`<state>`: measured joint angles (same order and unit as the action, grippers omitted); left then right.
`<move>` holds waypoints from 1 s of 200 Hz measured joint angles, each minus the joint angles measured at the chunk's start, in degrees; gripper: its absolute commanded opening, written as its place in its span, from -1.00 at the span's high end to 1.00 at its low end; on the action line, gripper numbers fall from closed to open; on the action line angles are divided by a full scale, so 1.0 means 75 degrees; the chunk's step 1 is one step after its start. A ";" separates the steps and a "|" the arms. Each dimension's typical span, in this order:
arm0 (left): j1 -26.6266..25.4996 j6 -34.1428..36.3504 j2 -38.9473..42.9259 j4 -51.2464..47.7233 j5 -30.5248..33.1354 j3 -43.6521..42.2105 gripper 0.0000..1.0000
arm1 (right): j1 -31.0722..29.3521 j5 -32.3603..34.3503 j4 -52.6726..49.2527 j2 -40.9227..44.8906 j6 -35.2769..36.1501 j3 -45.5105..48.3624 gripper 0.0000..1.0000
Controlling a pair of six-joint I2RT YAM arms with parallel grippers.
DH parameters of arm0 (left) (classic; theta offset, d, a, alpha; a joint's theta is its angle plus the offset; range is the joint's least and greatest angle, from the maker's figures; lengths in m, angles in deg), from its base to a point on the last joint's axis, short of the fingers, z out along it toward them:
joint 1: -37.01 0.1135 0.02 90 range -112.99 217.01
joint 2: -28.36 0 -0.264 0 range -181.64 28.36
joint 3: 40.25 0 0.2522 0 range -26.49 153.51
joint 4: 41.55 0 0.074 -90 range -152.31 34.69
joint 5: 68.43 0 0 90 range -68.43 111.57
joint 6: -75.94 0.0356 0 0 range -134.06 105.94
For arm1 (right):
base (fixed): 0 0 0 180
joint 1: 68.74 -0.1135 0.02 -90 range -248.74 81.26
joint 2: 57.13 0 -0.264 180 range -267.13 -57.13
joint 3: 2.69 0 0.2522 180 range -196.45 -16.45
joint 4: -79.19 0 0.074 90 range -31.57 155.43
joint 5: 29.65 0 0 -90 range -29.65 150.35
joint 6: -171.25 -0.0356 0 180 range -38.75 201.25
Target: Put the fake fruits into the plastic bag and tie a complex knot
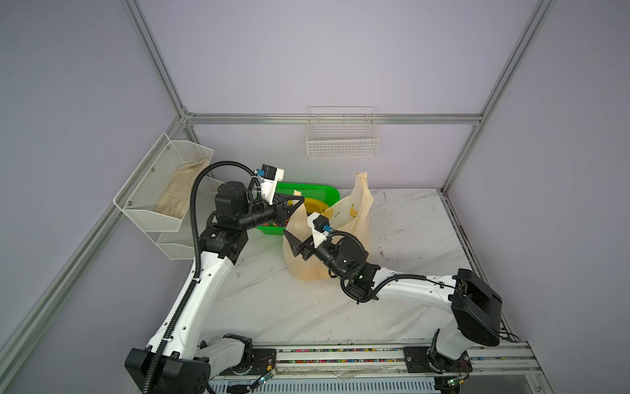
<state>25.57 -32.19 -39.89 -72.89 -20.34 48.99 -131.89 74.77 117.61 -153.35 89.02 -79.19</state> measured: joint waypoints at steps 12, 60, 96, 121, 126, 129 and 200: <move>0.0000 -0.0140 -0.0020 0.0000 -0.0020 0.0000 1.00 | -0.0128 0.0516 0.0259 -0.0350 0.0134 -0.0131 -0.56; -0.0003 -0.0522 -0.0064 0.0003 -0.0192 0.0000 1.00 | -0.0195 0.1894 0.1070 -0.1550 0.0577 -0.0764 -0.35; 0.0000 -0.0816 -0.0134 -0.0003 -0.0239 0.0000 1.00 | -0.0146 0.2433 0.1623 -0.2326 0.0839 -0.1201 0.04; 0.0015 -0.1227 -0.0259 0.0029 -0.0262 0.0000 1.00 | -0.0122 0.2646 0.2057 -0.2649 0.0801 -0.1035 0.21; 0.0017 -0.1311 -0.0277 0.0038 -0.0265 0.0000 1.00 | -0.0117 0.2702 0.2145 -0.2719 0.0787 -0.0947 0.26; 0.0020 -0.1373 -0.0289 0.0032 -0.0271 0.0000 1.00 | -0.0114 0.2722 0.2203 -0.2760 0.0761 -0.0880 0.28; 0.0146 -0.1868 -0.0315 -0.0079 -0.0309 -0.0038 1.00 | -0.0102 0.2999 0.2748 -0.3095 0.0370 0.0487 0.99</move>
<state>26.66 -46.20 -42.25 -73.48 -22.65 48.71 -132.66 97.26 138.22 -176.57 91.79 -75.54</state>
